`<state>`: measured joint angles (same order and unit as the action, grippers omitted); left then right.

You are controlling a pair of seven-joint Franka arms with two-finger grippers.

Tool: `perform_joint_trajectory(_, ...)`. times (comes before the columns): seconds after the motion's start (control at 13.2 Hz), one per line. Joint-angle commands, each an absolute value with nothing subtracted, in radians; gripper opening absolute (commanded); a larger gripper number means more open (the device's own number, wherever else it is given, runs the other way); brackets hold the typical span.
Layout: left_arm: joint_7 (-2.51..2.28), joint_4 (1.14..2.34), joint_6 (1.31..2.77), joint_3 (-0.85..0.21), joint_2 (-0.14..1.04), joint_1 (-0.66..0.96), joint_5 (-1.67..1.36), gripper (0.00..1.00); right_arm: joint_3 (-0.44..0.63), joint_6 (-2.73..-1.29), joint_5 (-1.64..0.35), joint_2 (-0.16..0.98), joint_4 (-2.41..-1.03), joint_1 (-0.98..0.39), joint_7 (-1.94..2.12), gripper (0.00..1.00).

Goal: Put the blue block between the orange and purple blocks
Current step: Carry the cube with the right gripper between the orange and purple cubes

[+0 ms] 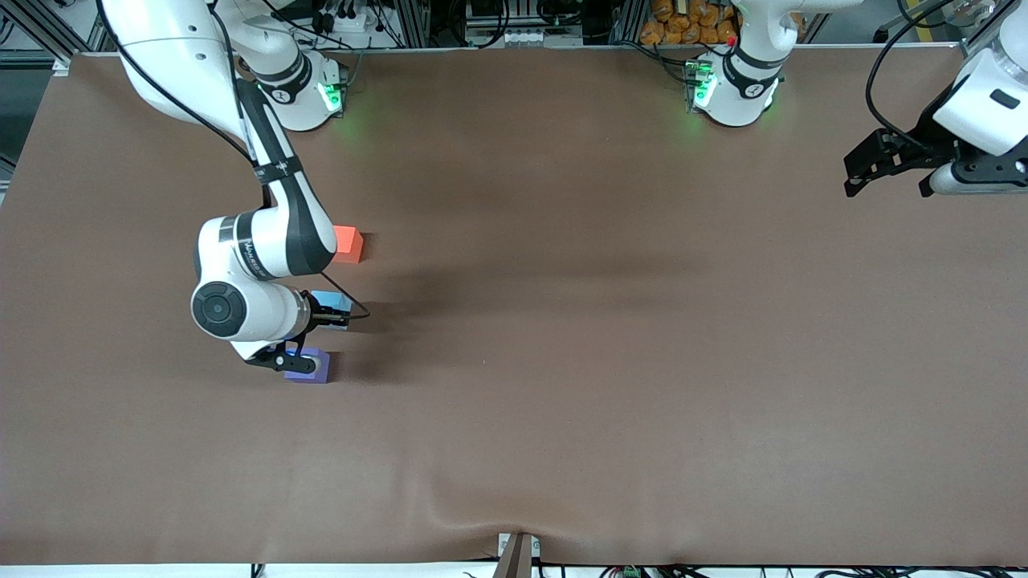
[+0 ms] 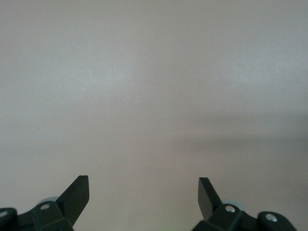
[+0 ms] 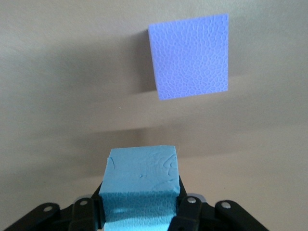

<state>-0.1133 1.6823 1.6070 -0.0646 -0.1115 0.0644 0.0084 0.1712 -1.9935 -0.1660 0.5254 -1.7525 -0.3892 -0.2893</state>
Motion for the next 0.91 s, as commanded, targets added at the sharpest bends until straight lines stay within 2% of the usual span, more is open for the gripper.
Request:
perform_joint_trajectory(0.0, -0.098, 1.658, 1.6, -0.069, -0.089, 0.064, 0.02, 1.0, 0.155, -2.066, -0.16, 0.505, -1.834, -0.322, -0.188, 0.0)
perform_joint_trajectory(0.3, -0.1, 1.658, 1.6, -0.069, -0.086, 0.067, 0.023, 1.0, 0.153, -2.132, -0.166, 0.508, -1.884, -0.275, -0.135, 0.0)
perform_joint_trajectory(0.83, -0.097, 1.658, 1.617, -0.069, -0.066, 0.071, 0.028, 1.0, 0.15, -2.175, -0.215, 0.505, -1.937, -0.293, -0.137, 0.0)
